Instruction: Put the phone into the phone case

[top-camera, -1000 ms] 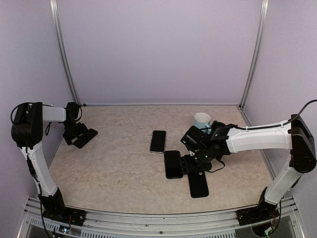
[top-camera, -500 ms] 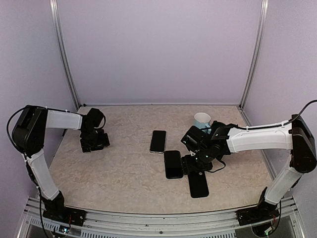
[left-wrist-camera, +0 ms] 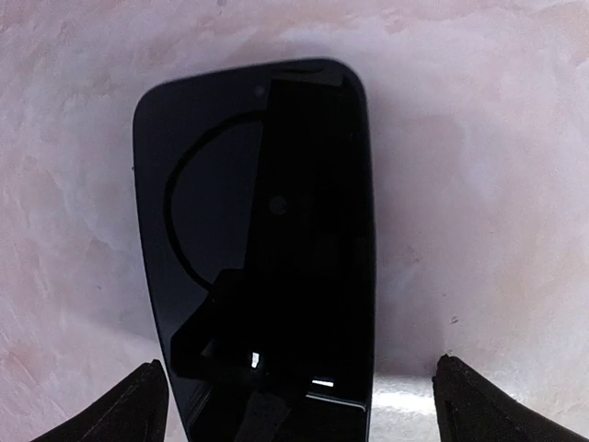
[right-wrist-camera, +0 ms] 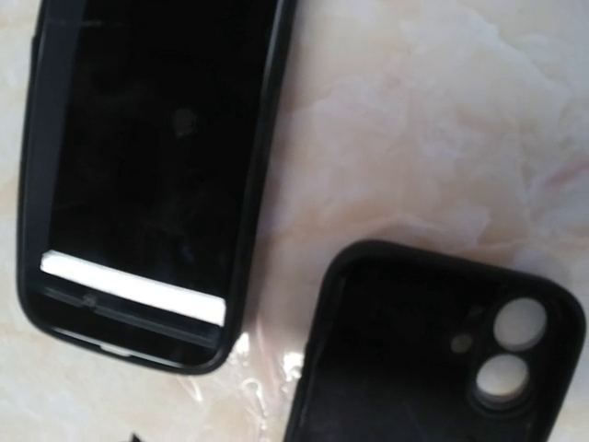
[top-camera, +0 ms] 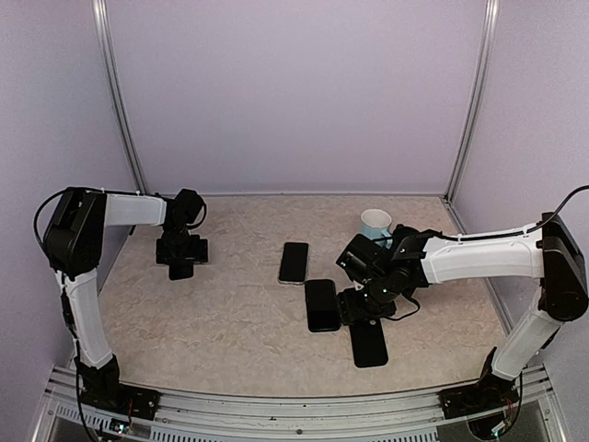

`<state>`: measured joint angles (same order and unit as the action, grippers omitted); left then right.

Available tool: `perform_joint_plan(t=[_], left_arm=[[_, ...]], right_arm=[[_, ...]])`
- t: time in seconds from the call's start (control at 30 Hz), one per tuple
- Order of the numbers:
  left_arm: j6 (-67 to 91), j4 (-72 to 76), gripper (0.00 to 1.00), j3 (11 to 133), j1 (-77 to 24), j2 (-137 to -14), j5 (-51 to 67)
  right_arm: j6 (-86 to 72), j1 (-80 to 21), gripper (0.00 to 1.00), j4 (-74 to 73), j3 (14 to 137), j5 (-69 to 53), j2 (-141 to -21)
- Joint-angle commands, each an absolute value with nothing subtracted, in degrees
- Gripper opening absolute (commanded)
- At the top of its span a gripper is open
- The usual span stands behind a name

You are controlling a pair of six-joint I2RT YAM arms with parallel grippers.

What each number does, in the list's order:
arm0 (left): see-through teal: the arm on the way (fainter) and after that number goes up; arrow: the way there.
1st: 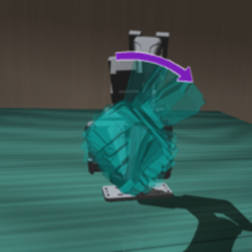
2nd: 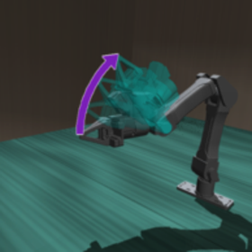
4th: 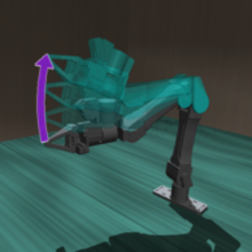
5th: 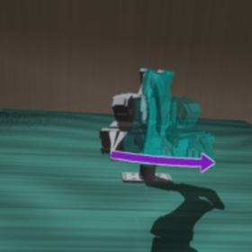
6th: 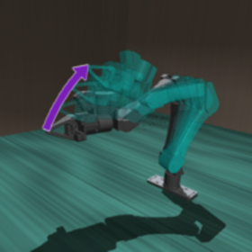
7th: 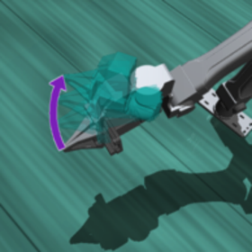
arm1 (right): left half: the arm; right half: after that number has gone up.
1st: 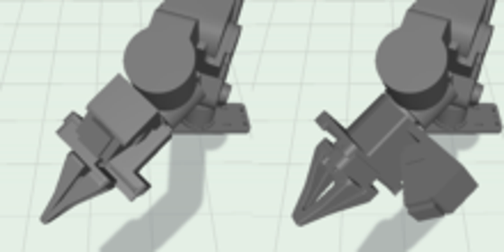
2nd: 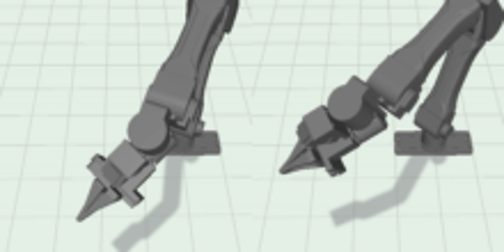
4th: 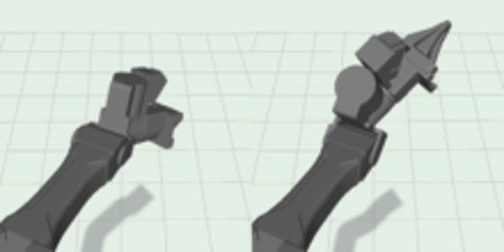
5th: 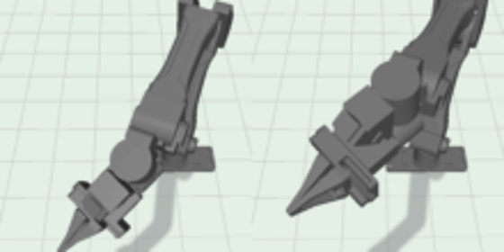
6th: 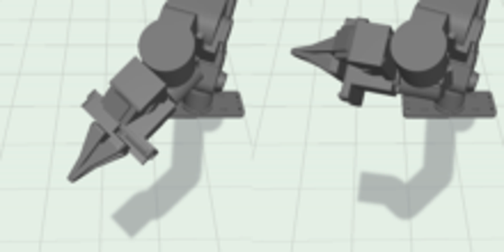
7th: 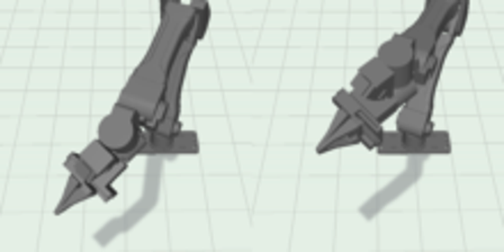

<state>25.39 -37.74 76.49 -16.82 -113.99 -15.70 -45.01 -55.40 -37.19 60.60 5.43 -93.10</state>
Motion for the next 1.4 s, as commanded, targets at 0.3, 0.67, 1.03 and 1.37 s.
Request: perform_joint_plan(t=[0.3, 0.67, 1.03, 1.37], left_arm=[[22.4, -37.3, 0.96, 73.0, -15.3, -116.0, -12.1], [24.9, -32.6, 0.99, 68.6, -8.7, -107.3, -7.6], [21.0, -33.0, 0.98, 69.8, -8.0, -112.3, -4.4], [18.3, -33.8, 0.81, 66.5, -14.3, -111.7, -1.0]], right_arm=[[-44.8, -56.1, 0.71, -39.1, 61.3, 7.0, -92.2], [-44.7, -56.2, 0.71, -39.1, 60.7, 7.3, -92.1], [-44.9, -56.2, 0.72, -39.2, 60.7, 7.1, -92.0], [-43.9, -56.2, 0.72, -39.9, 62.1, 6.7, -93.1]])
